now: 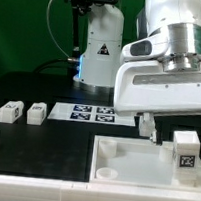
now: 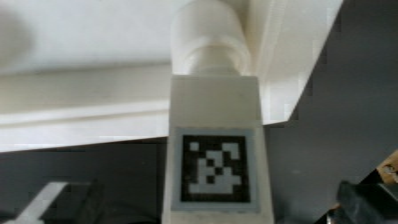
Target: Assemble one leg
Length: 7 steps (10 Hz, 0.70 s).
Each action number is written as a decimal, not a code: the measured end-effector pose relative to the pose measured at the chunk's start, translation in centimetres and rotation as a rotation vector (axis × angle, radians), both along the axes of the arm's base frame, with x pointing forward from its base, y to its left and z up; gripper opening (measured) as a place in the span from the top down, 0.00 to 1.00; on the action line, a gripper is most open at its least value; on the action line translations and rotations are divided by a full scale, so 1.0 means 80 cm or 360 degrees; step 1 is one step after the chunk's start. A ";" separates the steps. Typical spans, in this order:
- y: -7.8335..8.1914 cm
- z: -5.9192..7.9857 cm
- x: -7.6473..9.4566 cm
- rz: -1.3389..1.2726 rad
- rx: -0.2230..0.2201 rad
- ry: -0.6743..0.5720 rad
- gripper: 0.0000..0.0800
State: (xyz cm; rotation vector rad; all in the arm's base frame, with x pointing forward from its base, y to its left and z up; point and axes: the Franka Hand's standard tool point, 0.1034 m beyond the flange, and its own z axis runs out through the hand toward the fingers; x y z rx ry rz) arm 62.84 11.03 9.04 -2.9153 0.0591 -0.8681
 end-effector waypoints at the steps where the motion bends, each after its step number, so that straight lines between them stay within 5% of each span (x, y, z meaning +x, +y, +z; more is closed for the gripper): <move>1: -0.004 0.010 0.005 -0.0004 0.0015 0.0046 0.19; 4: -0.004 0.013 0.023 0.0000 0.0055 0.0220 0.19; 7: 0.005 0.012 0.029 0.0032 0.0136 0.0726 0.19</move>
Offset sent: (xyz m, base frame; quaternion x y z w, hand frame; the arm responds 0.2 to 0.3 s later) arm 0.0196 -0.0009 -0.0031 0.0129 -0.0483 0.0358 0.9981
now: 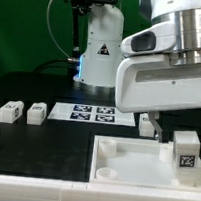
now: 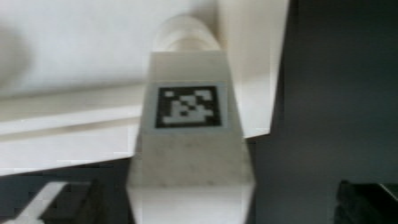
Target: Assemble one leg
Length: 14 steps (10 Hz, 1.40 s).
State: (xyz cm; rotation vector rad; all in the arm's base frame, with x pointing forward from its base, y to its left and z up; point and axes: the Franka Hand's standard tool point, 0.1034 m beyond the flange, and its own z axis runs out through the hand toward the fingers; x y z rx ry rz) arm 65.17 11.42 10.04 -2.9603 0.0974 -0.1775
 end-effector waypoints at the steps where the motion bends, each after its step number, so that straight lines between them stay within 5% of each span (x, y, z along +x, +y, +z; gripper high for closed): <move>1: -0.005 -0.005 -0.009 0.0024 0.0027 0.0224 0.19; 2: -0.005 -0.006 -0.006 0.0045 0.0048 0.0353 0.19; 5: -0.014 -0.018 0.003 -0.0007 0.0039 0.0301 0.19; 6: -0.014 -0.018 0.003 -0.0054 0.0040 0.0310 0.33; 7: -0.014 -0.018 0.003 -0.0093 0.0044 0.0316 0.33; 8: -0.014 -0.018 0.003 -0.0240 0.0048 0.0343 0.56; 9: -0.015 -0.019 0.003 -0.0345 0.0050 0.0362 0.64; 14: -0.022 -0.020 -0.011 -0.1337 0.0106 0.0345 0.64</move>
Offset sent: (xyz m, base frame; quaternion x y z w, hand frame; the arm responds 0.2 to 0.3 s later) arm -0.0003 -0.0168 -0.0177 -0.0039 0.0465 -0.0119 0.9988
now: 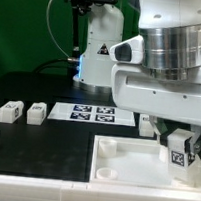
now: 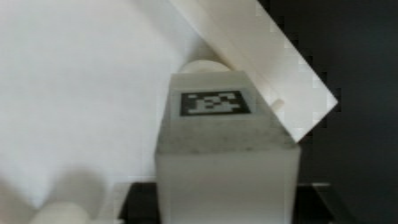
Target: Assemble one leg
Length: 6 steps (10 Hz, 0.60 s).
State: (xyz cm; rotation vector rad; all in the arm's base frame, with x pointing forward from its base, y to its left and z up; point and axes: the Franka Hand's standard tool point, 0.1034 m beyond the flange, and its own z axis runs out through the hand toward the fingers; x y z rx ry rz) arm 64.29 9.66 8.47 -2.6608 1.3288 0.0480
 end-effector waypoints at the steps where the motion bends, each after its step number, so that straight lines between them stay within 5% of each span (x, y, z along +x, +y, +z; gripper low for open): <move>1: -0.001 0.000 -0.002 -0.0174 0.0001 0.0008 0.64; 4: 0.003 0.001 -0.005 -0.0805 0.0032 0.0088 0.63; 6: 0.008 0.001 -0.008 -0.0826 0.0027 0.0074 0.63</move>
Offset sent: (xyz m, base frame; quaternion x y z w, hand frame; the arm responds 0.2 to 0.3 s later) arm 0.0084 0.0151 -0.0048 0.0383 0.0217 0.3808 0.9236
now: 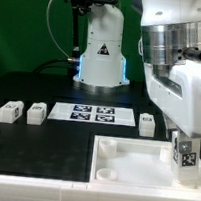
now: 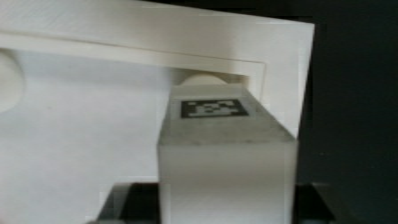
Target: Assemble one leg
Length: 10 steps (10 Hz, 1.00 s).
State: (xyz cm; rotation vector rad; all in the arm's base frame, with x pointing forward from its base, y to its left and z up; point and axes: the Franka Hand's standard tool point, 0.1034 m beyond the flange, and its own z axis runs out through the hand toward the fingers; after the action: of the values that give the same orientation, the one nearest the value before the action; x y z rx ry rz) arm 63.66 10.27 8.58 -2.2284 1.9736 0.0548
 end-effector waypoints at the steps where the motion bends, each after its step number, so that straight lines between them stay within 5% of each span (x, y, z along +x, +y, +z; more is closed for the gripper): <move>1: -0.001 0.000 0.000 0.0059 -0.0004 -0.0008 0.63; 2: 0.001 -0.001 0.000 0.0063 -0.0004 -0.0007 0.63; 3: 0.002 -0.001 -0.001 0.0101 -0.0008 -0.0011 0.35; 4: 0.007 -0.002 -0.003 0.0469 -0.0073 -0.0030 0.35; 5: 0.014 -0.001 -0.005 0.0732 -0.0113 -0.0049 0.22; 8: 0.013 -0.002 -0.006 0.1200 -0.0144 -0.0108 0.19; 10: 0.016 -0.002 -0.006 0.1711 -0.0238 -0.0142 0.19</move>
Offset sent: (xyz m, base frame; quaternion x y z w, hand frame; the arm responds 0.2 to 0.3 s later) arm 0.0007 0.0151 -0.0014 -0.0598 0.0517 -0.4440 0.8925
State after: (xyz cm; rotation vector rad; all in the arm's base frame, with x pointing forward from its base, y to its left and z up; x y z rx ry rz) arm 63.17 11.59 8.40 -3.0181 0.5572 -0.0646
